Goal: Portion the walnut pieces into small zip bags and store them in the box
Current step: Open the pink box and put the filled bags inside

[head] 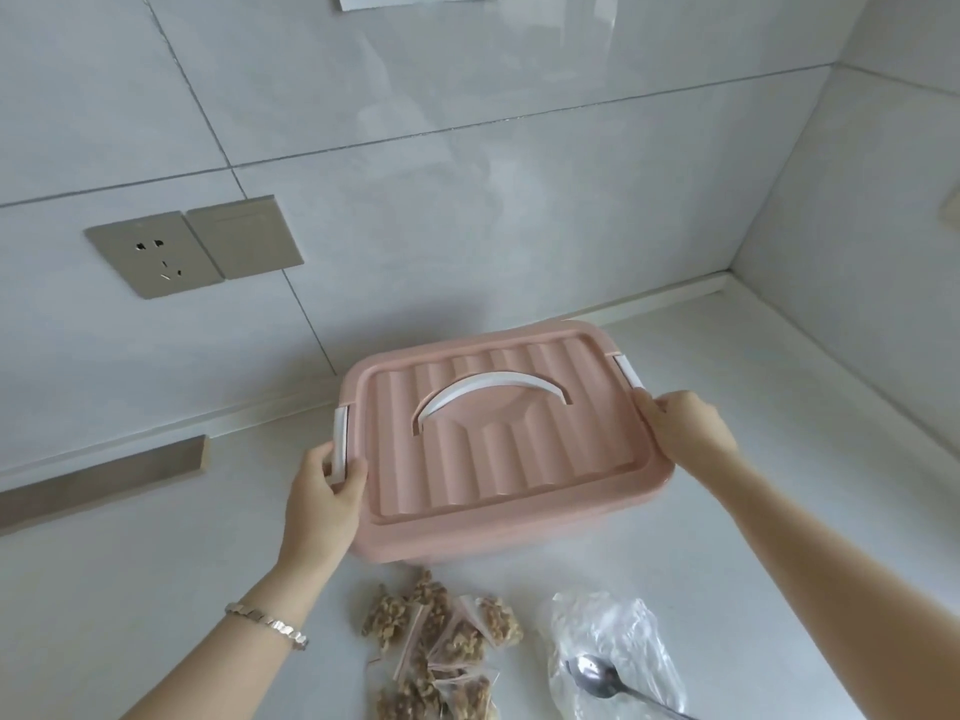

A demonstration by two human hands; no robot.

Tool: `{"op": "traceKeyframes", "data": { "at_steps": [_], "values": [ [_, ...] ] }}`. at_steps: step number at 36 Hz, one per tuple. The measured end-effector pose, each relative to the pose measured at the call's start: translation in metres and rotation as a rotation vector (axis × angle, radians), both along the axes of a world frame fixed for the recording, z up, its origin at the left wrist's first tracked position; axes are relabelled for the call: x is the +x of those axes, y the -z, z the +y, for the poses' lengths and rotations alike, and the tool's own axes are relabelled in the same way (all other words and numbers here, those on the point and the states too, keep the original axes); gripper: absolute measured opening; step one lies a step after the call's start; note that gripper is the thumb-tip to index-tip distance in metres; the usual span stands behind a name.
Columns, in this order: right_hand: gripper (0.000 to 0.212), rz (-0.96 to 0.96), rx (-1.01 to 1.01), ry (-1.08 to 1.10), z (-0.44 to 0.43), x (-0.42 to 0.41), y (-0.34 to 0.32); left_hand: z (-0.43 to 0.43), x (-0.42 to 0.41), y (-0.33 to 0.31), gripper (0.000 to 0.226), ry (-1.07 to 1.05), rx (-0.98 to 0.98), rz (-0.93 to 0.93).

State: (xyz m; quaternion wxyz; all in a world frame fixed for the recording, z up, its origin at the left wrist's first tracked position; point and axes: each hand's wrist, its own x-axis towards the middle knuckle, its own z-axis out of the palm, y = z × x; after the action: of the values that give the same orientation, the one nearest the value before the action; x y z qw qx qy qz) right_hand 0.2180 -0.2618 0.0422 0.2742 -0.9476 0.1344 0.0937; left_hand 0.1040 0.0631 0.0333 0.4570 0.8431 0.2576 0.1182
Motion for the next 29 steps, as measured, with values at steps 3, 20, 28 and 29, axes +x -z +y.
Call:
{"op": "traceKeyframes", "data": {
  "at_steps": [3, 20, 28, 29],
  "values": [
    [0.048, 0.027, 0.042, 0.065, 0.0, 0.003, 0.0, -0.003, -0.004, 0.002, 0.03, -0.008, 0.0, -0.04],
    [0.048, -0.581, -0.158, -0.715, 0.056, -0.104, 0.011, 0.002, -0.004, -0.001, 0.033, -0.116, -0.119, -0.081],
    [0.052, -0.745, -0.217, -0.683, 0.065, -0.111, 0.012, 0.039, -0.022, 0.013, 0.022, 0.028, -0.046, 0.052],
    [0.052, -0.747, -0.208, -0.681, 0.065, -0.11, 0.012, 0.04, -0.026, 0.015, 0.023, 0.019, -0.02, 0.047]
  ]
}}
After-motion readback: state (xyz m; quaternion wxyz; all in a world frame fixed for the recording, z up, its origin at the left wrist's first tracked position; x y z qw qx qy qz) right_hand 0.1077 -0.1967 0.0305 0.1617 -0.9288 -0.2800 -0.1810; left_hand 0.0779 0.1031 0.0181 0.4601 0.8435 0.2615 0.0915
